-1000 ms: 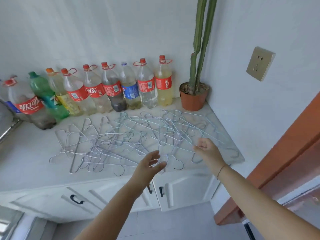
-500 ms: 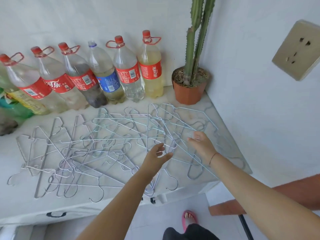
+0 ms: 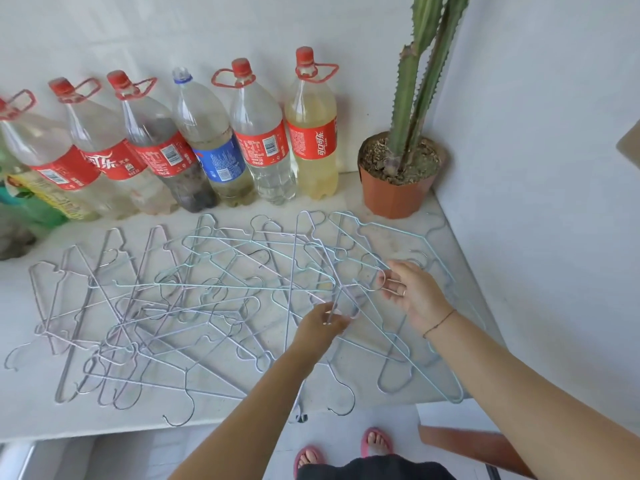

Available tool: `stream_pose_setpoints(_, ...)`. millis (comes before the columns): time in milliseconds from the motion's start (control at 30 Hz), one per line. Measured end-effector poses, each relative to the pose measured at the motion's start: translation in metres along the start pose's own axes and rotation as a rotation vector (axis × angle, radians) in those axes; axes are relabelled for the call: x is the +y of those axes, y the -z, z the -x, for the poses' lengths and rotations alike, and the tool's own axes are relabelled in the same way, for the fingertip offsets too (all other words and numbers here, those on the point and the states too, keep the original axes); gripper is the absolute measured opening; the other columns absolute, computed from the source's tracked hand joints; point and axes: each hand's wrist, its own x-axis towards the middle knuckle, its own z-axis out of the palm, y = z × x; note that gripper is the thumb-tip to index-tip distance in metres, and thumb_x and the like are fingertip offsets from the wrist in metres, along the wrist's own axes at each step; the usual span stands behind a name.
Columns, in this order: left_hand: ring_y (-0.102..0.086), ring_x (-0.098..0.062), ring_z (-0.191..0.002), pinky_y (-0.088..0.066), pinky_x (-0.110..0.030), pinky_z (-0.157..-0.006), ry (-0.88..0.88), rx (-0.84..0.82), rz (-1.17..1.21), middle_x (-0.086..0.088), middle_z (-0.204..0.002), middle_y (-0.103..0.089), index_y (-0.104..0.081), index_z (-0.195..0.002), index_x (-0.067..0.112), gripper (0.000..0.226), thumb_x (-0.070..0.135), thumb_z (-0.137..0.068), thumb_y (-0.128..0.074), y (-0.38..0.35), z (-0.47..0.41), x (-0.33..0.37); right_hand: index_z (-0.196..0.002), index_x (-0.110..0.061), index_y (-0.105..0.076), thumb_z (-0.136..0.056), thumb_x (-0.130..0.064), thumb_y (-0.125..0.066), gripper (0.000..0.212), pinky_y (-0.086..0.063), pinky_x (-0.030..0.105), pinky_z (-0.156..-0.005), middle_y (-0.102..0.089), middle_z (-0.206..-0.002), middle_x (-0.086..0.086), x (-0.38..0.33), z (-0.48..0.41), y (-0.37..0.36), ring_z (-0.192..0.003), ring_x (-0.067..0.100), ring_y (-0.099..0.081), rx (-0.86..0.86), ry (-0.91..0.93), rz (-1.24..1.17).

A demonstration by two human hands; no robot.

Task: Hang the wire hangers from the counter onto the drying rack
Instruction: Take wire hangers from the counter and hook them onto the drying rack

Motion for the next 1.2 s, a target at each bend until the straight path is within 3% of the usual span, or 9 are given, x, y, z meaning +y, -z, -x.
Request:
stream_pose_setpoints(133, -0.057, -0.003, -0.049, -0.043, -0.012, -0.053, -0.042, 0.041, 0.101, -0.001, -0.073, -0.066, -0.061, -0.108, 0.009, 0.019, 0.012, -0.089, -0.06, 0.008, 0.002, 0.01, -0.093, -0.015, -0.056, -0.093, -0.017, -0.047, 0.009, -0.049, 0.026, -0.067, -0.067, -0.082, 0.009, -0.017, 0.003, -0.021, -0.072, 0.019, -0.062, -0.063, 0.081, -0.069)
stream_pose_setpoints(300, -0.05, -0.011, -0.05, -0.043, -0.016, -0.052, -0.098, 0.197, 0.24, -0.002, -0.065, -0.061, -0.067, -0.104, 0.008, 0.018, 0.007, -0.092, -0.053, 0.028, 0.011, 0.021, -0.092, -0.014, -0.057, -0.095, -0.018, -0.043, 0.015, -0.048, 0.031, -0.075, -0.071, -0.077, 0.005, -0.022, 0.002, -0.047, -0.076, 0.02, -0.064, -0.148, 0.093, -0.06)
stream_pose_setpoints(500, -0.046, -0.006, -0.044, -0.04, -0.013, -0.047, -0.158, 0.3, 0.37, -0.002, -0.065, -0.059, -0.066, -0.101, 0.01, 0.02, 0.003, -0.094, -0.048, 0.06, 0.027, 0.037, -0.096, -0.012, -0.057, -0.095, -0.021, -0.043, 0.017, -0.052, 0.025, -0.068, -0.067, -0.085, 0.009, -0.013, -0.007, -0.074, -0.074, 0.018, -0.064, -0.132, 0.065, -0.057)
stream_pose_setpoints(667, -0.049, -0.01, -0.051, -0.043, -0.014, -0.052, -0.205, 0.359, 0.449, 0.0, -0.067, -0.064, -0.068, -0.092, 0.019, 0.023, 0.005, -0.094, -0.049, 0.104, 0.045, 0.043, -0.085, -0.013, -0.058, -0.093, -0.016, -0.047, 0.014, -0.047, 0.024, -0.065, -0.063, -0.077, 0.007, -0.014, -0.025, -0.1, -0.069, 0.016, -0.059, -0.098, 0.04, -0.01)
stream_pose_setpoints(833, -0.052, -0.004, -0.05, -0.042, -0.013, -0.055, -0.235, 0.453, 0.466, 0.008, -0.063, -0.067, -0.068, -0.095, 0.02, 0.022, 0.007, -0.094, -0.05, 0.153, 0.059, 0.041, -0.073, -0.013, -0.057, -0.087, -0.019, -0.053, 0.016, -0.037, 0.026, -0.06, -0.056, -0.072, 0.008, 0.0, -0.06, -0.144, -0.066, 0.018, -0.049, -0.139, 0.081, 0.359)
stream_pose_setpoints(967, -0.053, -0.007, -0.054, -0.043, -0.016, -0.06, -0.218, 0.506, 0.465, 0.006, -0.067, -0.067, -0.069, -0.098, 0.017, 0.02, 0.008, -0.094, -0.052, 0.186, 0.06, 0.031, -0.094, 0.004, -0.064, -0.086, -0.018, -0.055, 0.024, -0.041, 0.029, -0.08, -0.06, -0.094, 0.014, 0.016, -0.089, -0.183, -0.091, 0.018, -0.053, -0.244, 0.187, 0.751)
stream_pose_setpoints(1033, -0.052, -0.006, -0.053, -0.042, -0.013, -0.056, -0.218, 0.525, 0.455, 0.007, -0.066, -0.068, -0.069, -0.099, 0.015, 0.019, 0.008, -0.093, -0.052, 0.2, 0.061, 0.027, -0.102, 0.009, -0.061, -0.087, -0.018, -0.056, 0.031, -0.043, 0.033, -0.09, -0.063, -0.106, 0.024, 0.024, -0.102, -0.198, -0.105, 0.03, -0.058, -0.267, 0.196, 0.91)
stream_pose_setpoints(1133, -0.053, -0.003, -0.051, -0.042, -0.01, -0.052, -0.217, 0.549, 0.421, 0.004, -0.069, -0.068, -0.068, -0.102, 0.014, 0.02, 0.008, -0.094, -0.051, 0.217, 0.062, 0.022, -0.092, 0.0, -0.057, -0.086, -0.024, -0.057, 0.025, -0.04, 0.031, -0.083, -0.06, -0.099, 0.018, 0.034, -0.117, -0.213, -0.102, 0.028, -0.057, -0.308, 0.165, 1.111)
stream_pose_setpoints(1200, -0.054, -0.003, -0.051, -0.043, -0.01, -0.054, -0.209, 0.559, 0.422, 0.002, -0.071, -0.068, -0.068, -0.104, 0.014, 0.02, 0.008, -0.094, -0.051, 0.226, 0.062, 0.019, -0.098, -0.006, -0.054, -0.085, -0.024, -0.057, 0.023, -0.038, 0.03, -0.083, -0.056, -0.104, 0.013, 0.04, -0.125, -0.218, -0.103, 0.026, -0.054, -0.313, 0.127, 1.176)
